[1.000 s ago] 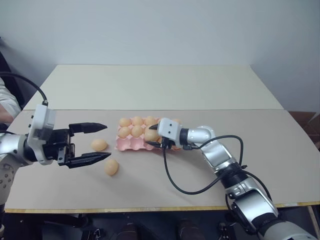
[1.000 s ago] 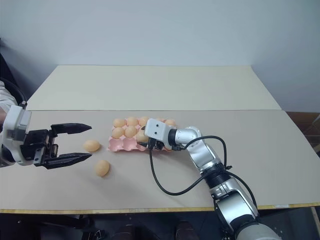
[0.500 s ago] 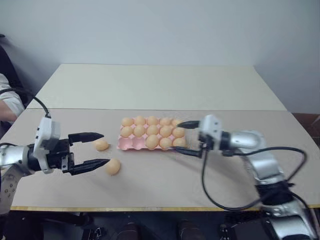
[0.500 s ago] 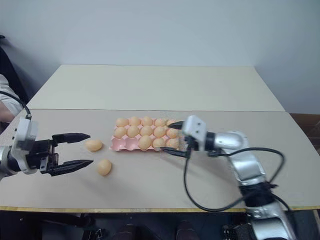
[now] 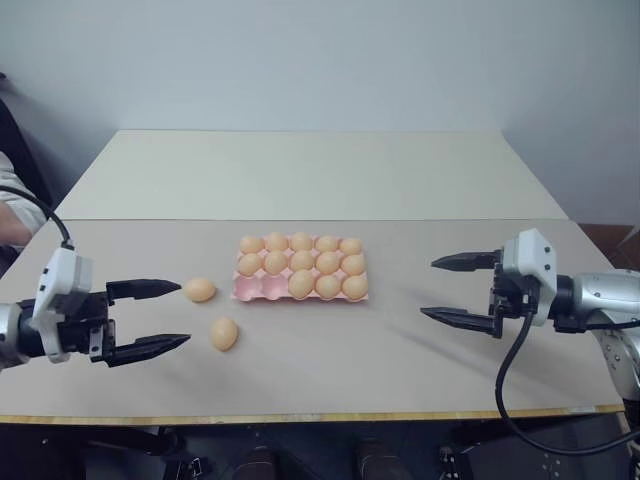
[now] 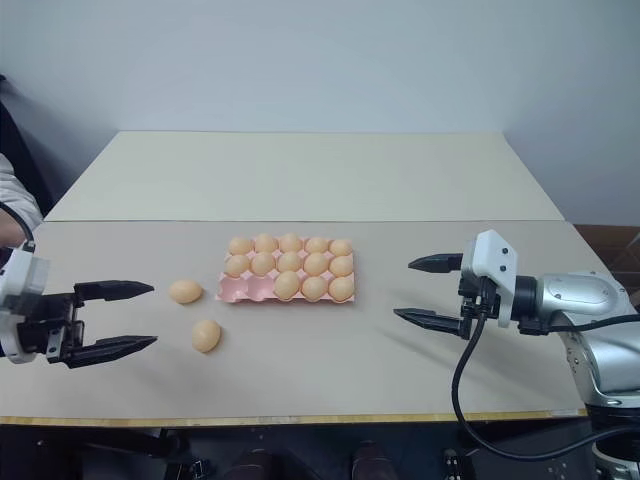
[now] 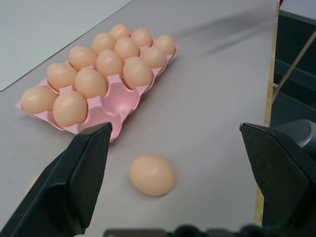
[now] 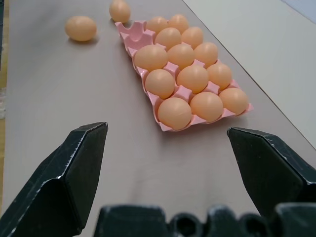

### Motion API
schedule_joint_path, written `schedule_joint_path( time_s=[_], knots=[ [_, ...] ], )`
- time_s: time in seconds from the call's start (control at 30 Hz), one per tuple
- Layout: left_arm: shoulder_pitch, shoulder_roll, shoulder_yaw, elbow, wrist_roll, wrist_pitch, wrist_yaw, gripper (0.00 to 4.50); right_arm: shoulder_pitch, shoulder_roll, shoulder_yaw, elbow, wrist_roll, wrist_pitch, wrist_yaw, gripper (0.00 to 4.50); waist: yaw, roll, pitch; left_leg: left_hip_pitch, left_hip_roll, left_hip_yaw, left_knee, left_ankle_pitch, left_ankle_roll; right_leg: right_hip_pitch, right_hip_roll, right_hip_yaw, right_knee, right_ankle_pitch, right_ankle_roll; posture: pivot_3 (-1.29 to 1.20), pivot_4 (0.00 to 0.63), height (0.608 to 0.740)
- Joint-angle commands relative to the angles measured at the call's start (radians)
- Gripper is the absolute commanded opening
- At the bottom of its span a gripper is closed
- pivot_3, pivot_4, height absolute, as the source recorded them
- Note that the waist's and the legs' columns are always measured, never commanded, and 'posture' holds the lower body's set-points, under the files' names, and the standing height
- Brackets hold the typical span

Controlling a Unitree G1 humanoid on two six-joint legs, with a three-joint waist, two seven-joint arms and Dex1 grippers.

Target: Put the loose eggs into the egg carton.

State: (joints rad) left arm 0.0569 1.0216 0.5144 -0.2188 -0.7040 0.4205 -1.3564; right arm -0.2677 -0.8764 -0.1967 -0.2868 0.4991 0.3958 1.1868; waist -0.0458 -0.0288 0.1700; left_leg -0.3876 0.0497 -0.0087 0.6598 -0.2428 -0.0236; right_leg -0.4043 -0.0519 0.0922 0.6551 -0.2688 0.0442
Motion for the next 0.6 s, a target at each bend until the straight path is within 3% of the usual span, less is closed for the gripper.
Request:
schedule_joint_path(
  time_s=[0.03,0.43,0.6],
  knots=[
    [-0.003,0.013,0.024,-0.018,0.000,-0.003,0.000,4.50,-0.020,0.007,0.003,-0.029,0.020,-0.012,-0.014,4.48,0.000,0.000,0.000,0.000,0.000,0.000,0.000,0.000,0.000,0.000,0.000,0.000,0.000,0.000,0.000,0.00,0.150,0.740],
    [-0.006,0.012,-0.054,-0.007,0.099,-0.054,0.013,4.50,-0.040,0.004,0.011,-0.043,0.038,-0.008,-0.015,4.48,0.002,0.000,0.000,-0.001,0.000,0.000,0.000,0.000,0.000,0.000,0.000,0.000,0.000,0.000,0.000,0.00,0.150,0.740],
    [-0.071,0.004,-0.187,0.023,0.237,-0.151,0.051,4.50,-0.041,0.003,0.008,-0.056,0.047,-0.007,-0.021,4.48,0.005,0.000,0.000,-0.001,0.000,0.000,0.000,0.000,0.000,0.000,0.000,0.000,0.000,0.000,0.000,0.00,0.150,0.740]
  ],
)
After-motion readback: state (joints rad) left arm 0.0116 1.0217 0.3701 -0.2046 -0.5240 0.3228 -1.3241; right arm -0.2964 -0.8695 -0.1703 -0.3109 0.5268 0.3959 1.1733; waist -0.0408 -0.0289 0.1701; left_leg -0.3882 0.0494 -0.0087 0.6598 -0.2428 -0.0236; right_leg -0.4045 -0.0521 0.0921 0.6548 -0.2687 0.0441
